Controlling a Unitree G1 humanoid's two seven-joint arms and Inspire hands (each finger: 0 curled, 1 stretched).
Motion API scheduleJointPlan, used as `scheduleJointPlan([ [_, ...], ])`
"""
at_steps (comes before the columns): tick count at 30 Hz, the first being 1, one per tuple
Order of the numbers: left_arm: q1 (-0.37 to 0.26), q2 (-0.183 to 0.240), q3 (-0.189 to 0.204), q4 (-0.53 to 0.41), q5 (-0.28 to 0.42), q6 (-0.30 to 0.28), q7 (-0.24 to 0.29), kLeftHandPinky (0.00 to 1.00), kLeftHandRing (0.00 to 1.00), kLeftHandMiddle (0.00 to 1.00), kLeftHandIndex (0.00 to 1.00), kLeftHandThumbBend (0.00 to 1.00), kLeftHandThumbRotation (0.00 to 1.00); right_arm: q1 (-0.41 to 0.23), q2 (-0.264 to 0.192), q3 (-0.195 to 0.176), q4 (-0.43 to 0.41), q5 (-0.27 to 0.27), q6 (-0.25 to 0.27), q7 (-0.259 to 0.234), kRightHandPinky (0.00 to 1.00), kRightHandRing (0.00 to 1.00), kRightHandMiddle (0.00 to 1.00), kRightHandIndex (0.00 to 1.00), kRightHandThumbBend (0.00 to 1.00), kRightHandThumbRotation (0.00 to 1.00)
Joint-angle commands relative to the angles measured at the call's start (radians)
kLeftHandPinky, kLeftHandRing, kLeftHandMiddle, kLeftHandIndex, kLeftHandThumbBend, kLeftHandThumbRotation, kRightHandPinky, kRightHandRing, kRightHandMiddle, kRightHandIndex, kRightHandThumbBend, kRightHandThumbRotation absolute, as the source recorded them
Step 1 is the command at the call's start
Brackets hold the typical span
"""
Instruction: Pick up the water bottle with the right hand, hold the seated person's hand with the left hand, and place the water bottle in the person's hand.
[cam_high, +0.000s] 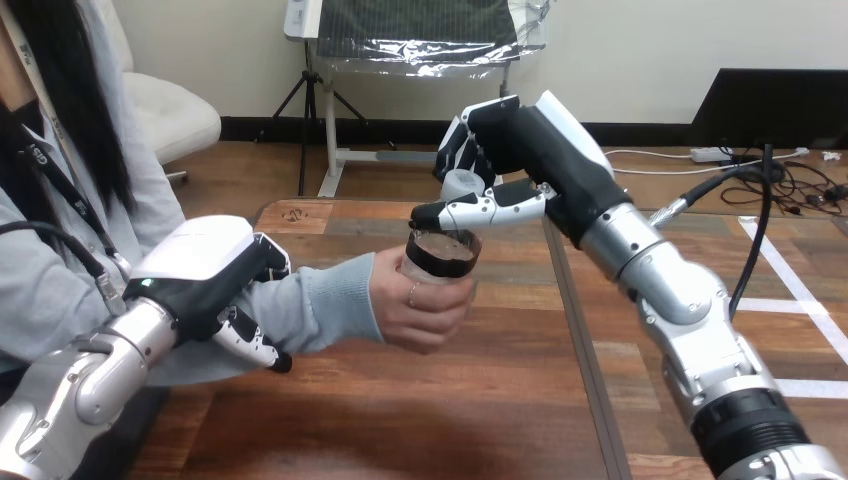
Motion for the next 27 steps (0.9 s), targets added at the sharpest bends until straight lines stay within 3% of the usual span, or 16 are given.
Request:
scheduleJointPlan([
  [1,-0.112,-0.003,0.032,-0.062,-0.006,0.029,0.013,0.39,0.41,0.47,0.51,0.93,0.09,-0.063,-0.018,-0.009,-0.104,-0.001,0.021,0.008,0.36,0.46,0.52,0.61,0.85,0.29],
  [6,-0.098,0.000,0.037,-0.107,-0.015,0.059,-0.015,0.48,0.52,0.56,0.63,0.98,0.16,-0.050,-0.032,0.004,-0.122,-0.036,0.031,0.002,0.54,0.63,0.66,0.74,0.91,0.44],
  [10,-0.086,0.006,0.036,-0.131,-0.003,0.066,-0.002,0.58,0.61,0.66,0.72,0.99,0.22,-0.047,-0.038,0.008,-0.118,-0.049,0.028,0.004,0.66,0.75,0.76,0.84,0.97,0.54],
  [18,-0.065,0.018,0.033,-0.158,0.030,0.072,0.017,0.75,0.75,0.78,0.85,1.00,0.36,-0.047,-0.040,0.010,-0.095,-0.057,0.016,0.002,0.77,0.86,0.87,0.95,1.00,0.65],
  [27,-0.022,0.021,0.042,-0.186,0.042,0.083,0.028,0.85,0.87,0.89,0.93,1.00,0.41,-0.047,-0.047,0.011,-0.065,-0.062,0.000,0.004,0.79,0.90,0.92,0.99,1.00,0.75],
])
